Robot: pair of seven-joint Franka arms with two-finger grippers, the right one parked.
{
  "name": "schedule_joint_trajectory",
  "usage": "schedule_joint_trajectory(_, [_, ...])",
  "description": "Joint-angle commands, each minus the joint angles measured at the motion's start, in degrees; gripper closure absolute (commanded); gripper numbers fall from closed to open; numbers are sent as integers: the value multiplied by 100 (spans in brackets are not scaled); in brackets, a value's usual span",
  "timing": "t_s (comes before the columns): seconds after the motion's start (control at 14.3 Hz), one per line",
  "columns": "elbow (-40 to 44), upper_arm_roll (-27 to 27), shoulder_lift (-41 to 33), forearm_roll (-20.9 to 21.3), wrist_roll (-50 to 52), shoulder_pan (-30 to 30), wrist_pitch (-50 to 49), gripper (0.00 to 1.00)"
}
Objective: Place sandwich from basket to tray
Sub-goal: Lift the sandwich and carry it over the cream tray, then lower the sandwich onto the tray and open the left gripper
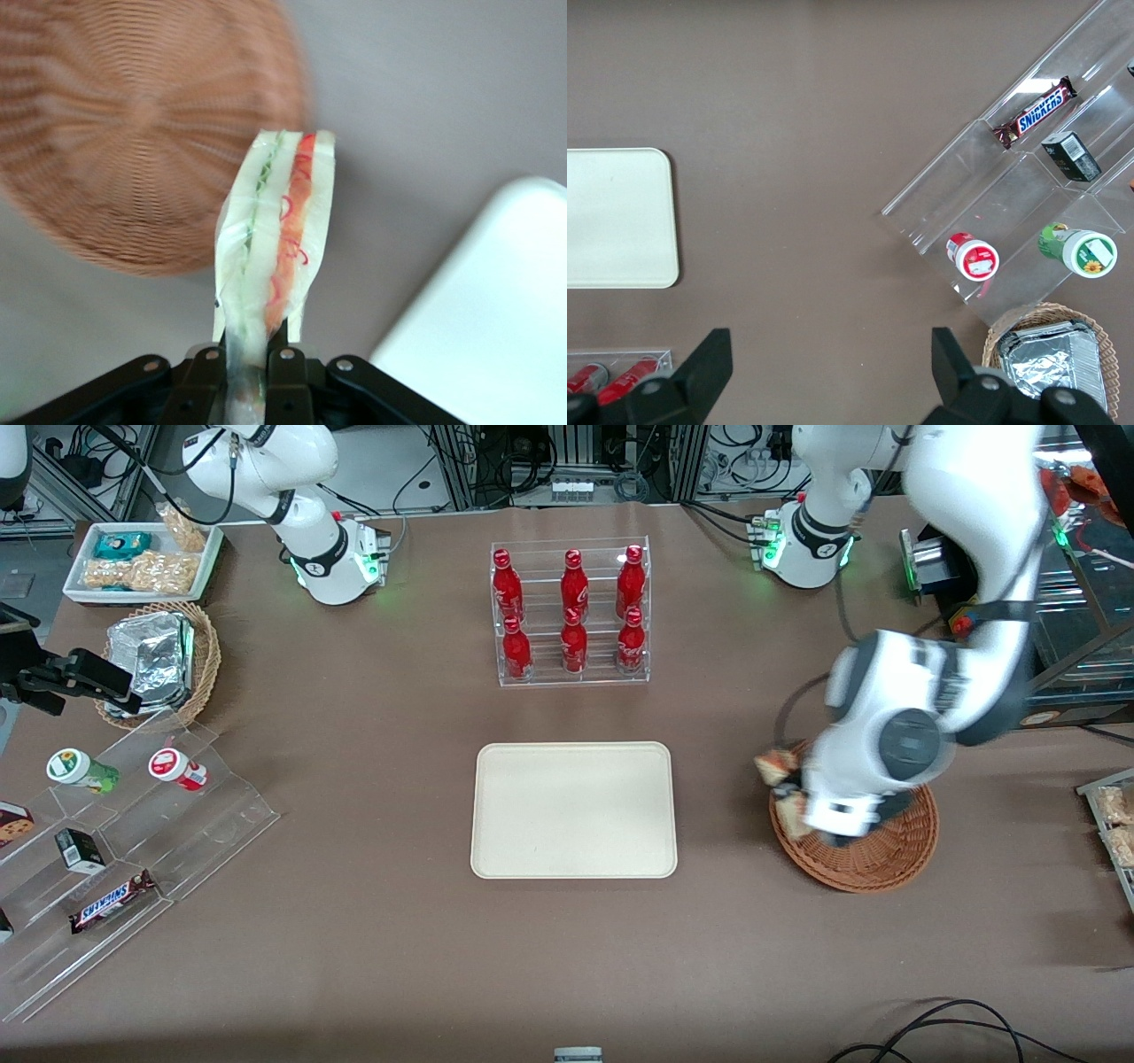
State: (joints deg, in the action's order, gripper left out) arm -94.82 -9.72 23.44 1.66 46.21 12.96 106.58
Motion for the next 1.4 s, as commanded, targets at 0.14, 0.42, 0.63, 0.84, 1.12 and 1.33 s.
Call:
schedule_joint_trajectory(0.14, [1062,32,916,483,-183,1276,421,91])
schedule_joint_trajectory(0.42, [1237,14,1566,467,370,1832,1776,91])
schedule_joint_trajectory(0.63, [1632,5,1989,467,704,2131,1910,91])
schedule_joint_trajectory(0.84, [1669,14,2112,485,977,2263,1919,89])
schedule_joint_trajectory(1.12, [1625,14,2148,476,1135,2272,2059,0])
schedule_joint_trajectory(1.33, [1520,23,1588,520,1268,2273,1649,0])
